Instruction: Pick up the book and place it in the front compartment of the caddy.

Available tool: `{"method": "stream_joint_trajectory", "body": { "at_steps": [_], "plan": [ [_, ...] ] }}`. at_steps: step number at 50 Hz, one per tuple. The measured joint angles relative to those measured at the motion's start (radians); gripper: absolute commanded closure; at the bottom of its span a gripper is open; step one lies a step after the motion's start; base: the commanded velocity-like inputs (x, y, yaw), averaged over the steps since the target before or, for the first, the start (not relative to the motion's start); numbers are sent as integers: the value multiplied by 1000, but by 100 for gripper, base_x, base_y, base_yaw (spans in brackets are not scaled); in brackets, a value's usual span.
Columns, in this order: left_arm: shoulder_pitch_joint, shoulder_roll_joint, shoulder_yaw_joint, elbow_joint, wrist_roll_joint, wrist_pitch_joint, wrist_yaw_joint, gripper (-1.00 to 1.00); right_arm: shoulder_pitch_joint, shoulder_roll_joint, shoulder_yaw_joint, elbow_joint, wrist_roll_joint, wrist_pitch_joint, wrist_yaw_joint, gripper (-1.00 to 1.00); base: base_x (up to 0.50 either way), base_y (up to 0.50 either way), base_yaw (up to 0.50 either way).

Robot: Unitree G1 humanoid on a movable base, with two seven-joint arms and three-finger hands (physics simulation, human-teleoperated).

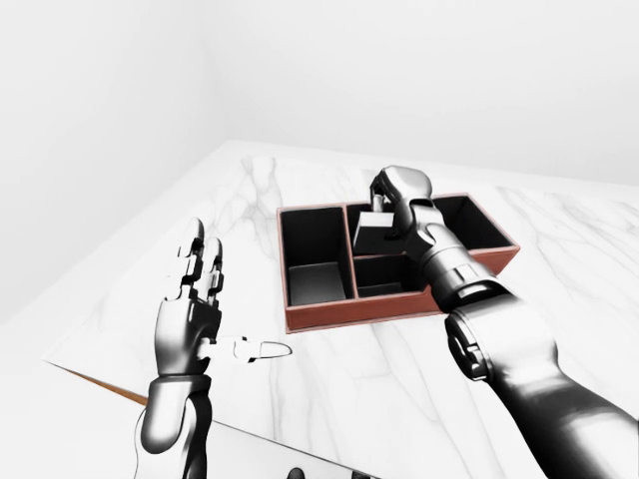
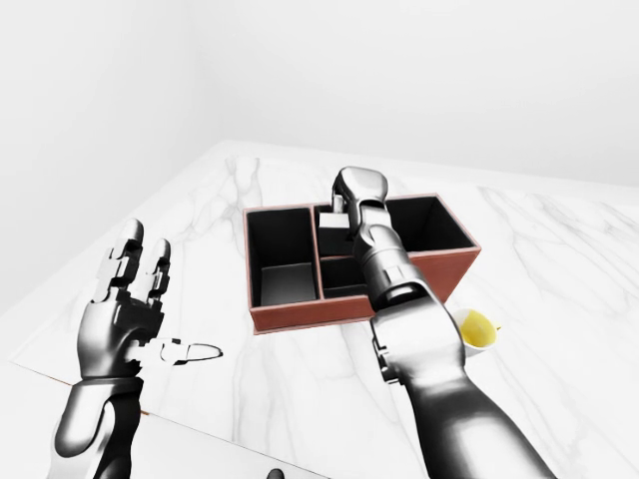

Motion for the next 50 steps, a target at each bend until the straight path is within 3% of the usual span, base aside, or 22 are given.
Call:
{"method": "stream_joint_trajectory", "body": {
  "at_steps": [50],
  "plan": [
    [3, 1, -10, 3, 3, 0, 1, -100, -27, 11, 19, 9, -128, 0, -23, 100, 0, 0, 0]
  ]
}}
